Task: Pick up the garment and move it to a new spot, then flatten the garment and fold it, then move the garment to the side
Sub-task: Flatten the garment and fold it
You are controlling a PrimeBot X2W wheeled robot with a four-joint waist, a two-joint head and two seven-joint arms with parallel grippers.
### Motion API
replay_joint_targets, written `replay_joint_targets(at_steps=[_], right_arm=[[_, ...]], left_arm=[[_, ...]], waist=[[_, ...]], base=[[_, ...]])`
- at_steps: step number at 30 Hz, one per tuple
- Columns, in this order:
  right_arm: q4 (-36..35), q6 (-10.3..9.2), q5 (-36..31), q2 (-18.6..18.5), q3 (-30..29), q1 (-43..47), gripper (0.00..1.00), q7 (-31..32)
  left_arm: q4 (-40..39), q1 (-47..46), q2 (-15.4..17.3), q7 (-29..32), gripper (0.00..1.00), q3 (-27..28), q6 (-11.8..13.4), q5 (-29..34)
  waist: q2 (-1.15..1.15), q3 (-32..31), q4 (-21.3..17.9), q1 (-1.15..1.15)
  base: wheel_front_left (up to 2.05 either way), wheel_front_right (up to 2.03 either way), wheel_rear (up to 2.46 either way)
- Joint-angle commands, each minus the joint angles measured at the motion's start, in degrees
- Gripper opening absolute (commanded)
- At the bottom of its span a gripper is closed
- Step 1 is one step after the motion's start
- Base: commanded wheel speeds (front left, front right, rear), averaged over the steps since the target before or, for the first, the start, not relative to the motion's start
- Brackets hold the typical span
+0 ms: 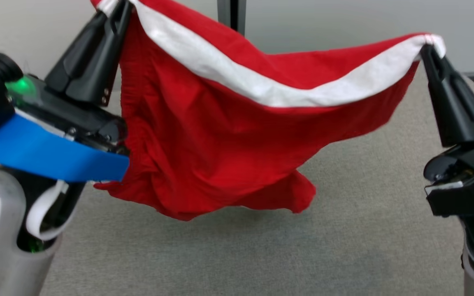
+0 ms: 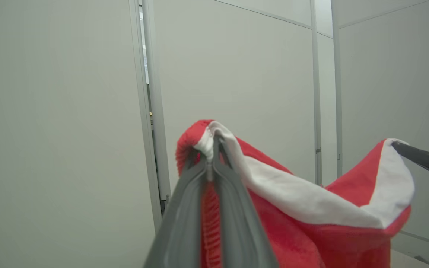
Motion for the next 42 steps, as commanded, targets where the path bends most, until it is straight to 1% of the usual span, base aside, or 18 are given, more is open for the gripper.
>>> replay_joint_targets(at_steps=[1, 2, 5, 9, 11, 12, 16, 19, 21, 25, 29, 33, 36, 40, 42], right_arm=[[0.15, 0.01, -0.43, 0.59, -0.27, -2.03, 0.0, 0.76], [1.9, 0.01, 0.33, 1.42, -0.28, -4.79, 0.0, 1.75], [6.46, 0.01, -1.13, 1.56, 0.3, -10.9, 0.0, 2.22], [14.99, 0.01, -4.48, 1.67, 0.71, -21.47, 0.0, 0.61], [18.88, 0.01, -6.49, 1.81, 0.5, -27.17, 0.0, -1.37], [18.88, 0.01, -6.49, 1.81, 0.5, -27.17, 0.0, -1.37], [24.79, 0.01, -9.72, 2.32, 0.05, -36.02, 0.0, -6.1], [27.81, 0.01, -11.66, 2.71, 0.52, -38.56, 0.0, -9.64], [30.16, 0.01, -11.82, 3.13, 1.68, -37.44, 0.0, -11.23], [35.12, 0.01, -12.62, 3.23, 4.72, -32.63, 0.0, -13.97], [39.96, 0.01, -14.44, 3.21, 7.11, -25.13, 0.0, -17.34], [42.77, 0.01, -13.2, 3.36, 8.79, -17.42, 0.0, -20.4], [42.57, 0.01, -11.58, 3.43, 9.04, -11.72, 0.0, -22.21], [39.79, 0.01, -10.74, 3.42, 7.81, -4.49, 0.0, -23.6], [37.39, 0.01, -10.93, 3.44, 7.02, -0.71, 0.0, -23.45]], left_arm=[[1.2, -2.2, 0.16, 0.76, 0.0, 0.49, -0.21, -0.52], [2.82, -4.41, -0.06, 1.55, 0.0, 0.88, -0.57, -1.39], [5.65, -9.1, -0.22, 2.81, 0.0, 1.32, -1.16, -2.46], [11.13, -17.22, -0.71, 3.16, 0.0, 1.77, -2.12, -2.39], [14.17, -21.78, -1.41, 2.33, 0.0, 1.69, -2.67, -1.75], [14.17, -21.78, -1.41, 2.33, 0.0, 1.69, -2.67, -1.75], [20.6, -29.58, -3.75, -1.13, 0.0, 1.22, -3.43, -0.47], [25.04, -31.98, -5.35, -4.1, 0.0, 0.66, -3.91, -0.3], [27.53, -30.78, -5.86, -5.37, 0.0, -0.45, -4.36, -0.49], [31.1, -25.14, -5.05, -7.65, 0.0, -3.39, -5.17, -0.99], [33.11, -15.85, -4.07, -10.62, 0.0, -7.0, -5.49, -2.15], [32.44, -6.6, -3.53, -15.07, 0.0, -7.91, -5.64, -4.36], [30.75, 0.16, -3.78, -18.59, 0.0, -7.83, -5.66, -5.74], [27.24, 8.39, -3.96, -21.7, 0.0, -8.29, -4.36, -6.29], [25.18, 11.83, -3.51, -22.22, 0.0, -9.33, -3.7, -5.13]], waist=[[0.0, 1.58, -0.2, 0.01], [0.0, 3.65, -1.06, 0.01], [0.0, 7.39, -2.36, 0.01], [0.0, 11.86, -4.24, 0.01], [0.0, 13.79, -4.97, 0.01], [0.0, 13.79, -4.97, 0.01], [0.0, 16.68, -5.5, 0.01], [0.0, 18.13, -5.67, 0.01], [0.0, 18.71, -5.7, 0.01], [0.0, 19.23, -5.4, 0.01], [0.0, 18.44, -4.86, 0.01], [0.0, 16.82, -4.55, 0.01], [0.0, 14.91, -4.25, 0.01], [0.0, 11.33, -3.98, 0.01], [0.0, 9.18, -3.71, 0.01]], base=[[0.0, 0.0, 0.0], [0.0, 0.0, 0.0], [0.0, 0.0, 0.0], [0.0, 0.0, 0.0], [0.0, 0.0, 0.0], [0.0, 0.0, 0.0], [0.0, 0.0, 0.0], [0.0, 0.0, 0.0], [0.0, 0.0, 0.0], [0.0, 0.0, 0.0], [0.0, 0.0, 0.0], [0.0, 0.0, 0.0], [0.0, 0.0, 0.0], [0.0, 0.0, 0.0], [0.0, 0.0, 0.0]])
